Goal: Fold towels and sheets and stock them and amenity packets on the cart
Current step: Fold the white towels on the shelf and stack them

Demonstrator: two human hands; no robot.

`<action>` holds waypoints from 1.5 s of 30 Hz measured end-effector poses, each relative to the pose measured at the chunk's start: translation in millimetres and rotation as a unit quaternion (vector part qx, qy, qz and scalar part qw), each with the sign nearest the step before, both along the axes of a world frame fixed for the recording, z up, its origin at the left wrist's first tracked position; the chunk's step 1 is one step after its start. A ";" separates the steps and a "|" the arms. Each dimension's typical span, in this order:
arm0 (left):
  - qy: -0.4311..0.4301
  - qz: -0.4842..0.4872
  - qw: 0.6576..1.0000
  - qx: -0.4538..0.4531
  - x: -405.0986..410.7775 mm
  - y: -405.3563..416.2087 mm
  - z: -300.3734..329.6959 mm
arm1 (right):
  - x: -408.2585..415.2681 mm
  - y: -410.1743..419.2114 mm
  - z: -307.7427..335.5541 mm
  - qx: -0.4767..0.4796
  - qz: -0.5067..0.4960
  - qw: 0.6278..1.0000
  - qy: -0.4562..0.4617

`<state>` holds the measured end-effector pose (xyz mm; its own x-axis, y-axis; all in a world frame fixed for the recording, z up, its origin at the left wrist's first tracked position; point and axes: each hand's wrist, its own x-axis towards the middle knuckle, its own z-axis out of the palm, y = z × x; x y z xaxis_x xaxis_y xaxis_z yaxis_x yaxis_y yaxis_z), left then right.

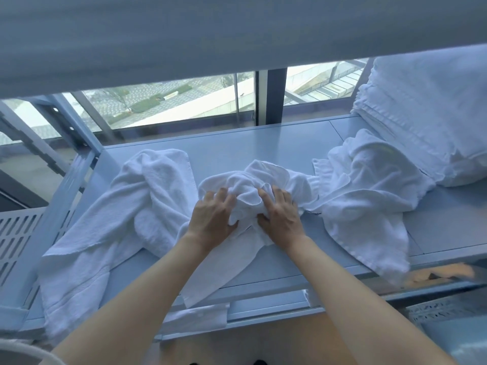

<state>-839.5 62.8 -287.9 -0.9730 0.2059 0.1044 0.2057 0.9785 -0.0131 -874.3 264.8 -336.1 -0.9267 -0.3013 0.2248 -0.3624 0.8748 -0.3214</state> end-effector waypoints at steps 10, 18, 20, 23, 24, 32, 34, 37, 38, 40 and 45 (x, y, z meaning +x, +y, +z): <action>0.097 -0.057 0.993 0.034 -0.6 -4.9 25.3 | 2.5 -5.8 35.4 -0.107 0.023 0.988 0.110; 0.205 -0.038 0.975 0.079 -4.9 -38.3 75.6 | -3.3 -42.3 93.7 -0.143 0.015 0.971 0.192; 0.222 -0.026 0.971 0.079 -2.4 -56.3 86.5 | -5.2 -61.0 105.4 -0.152 0.023 0.965 0.213; 0.236 -0.001 0.970 0.065 7.1 -92.0 98.3 | -4.1 -100.5 116.1 -0.168 0.051 0.957 0.231; 0.237 0.010 0.969 0.064 11.9 -105.7 101.3 | -2.8 -115.9 118.7 -0.174 0.062 0.956 0.230; 0.252 0.107 0.961 0.042 65.2 -221.4 101.6 | 13.0 -243.9 122.1 -0.201 0.165 0.942 0.212; 0.237 0.133 0.962 0.039 77.1 -241.7 90.8 | 15.6 -268.7 112.4 -0.193 0.182 0.943 0.199; 0.136 0.162 0.977 0.039 93.5 -258.4 59.5 | 23.9 -284.9 76.5 -0.134 0.184 0.968 0.110; 0.071 0.163 0.983 0.036 99.4 -259.9 43.8 | 28.5 -283.5 60.9 -0.089 0.184 0.977 0.059; -0.063 0.157 0.985 0.022 111.6 -260.1 10.8 | 39.1 -273.9 32.7 0.005 0.186 0.982 -0.012; -0.100 0.167 0.979 0.054 114.8 -259.0 -16.0 | 45.3 -255.4 26.1 0.027 0.191 0.981 -0.010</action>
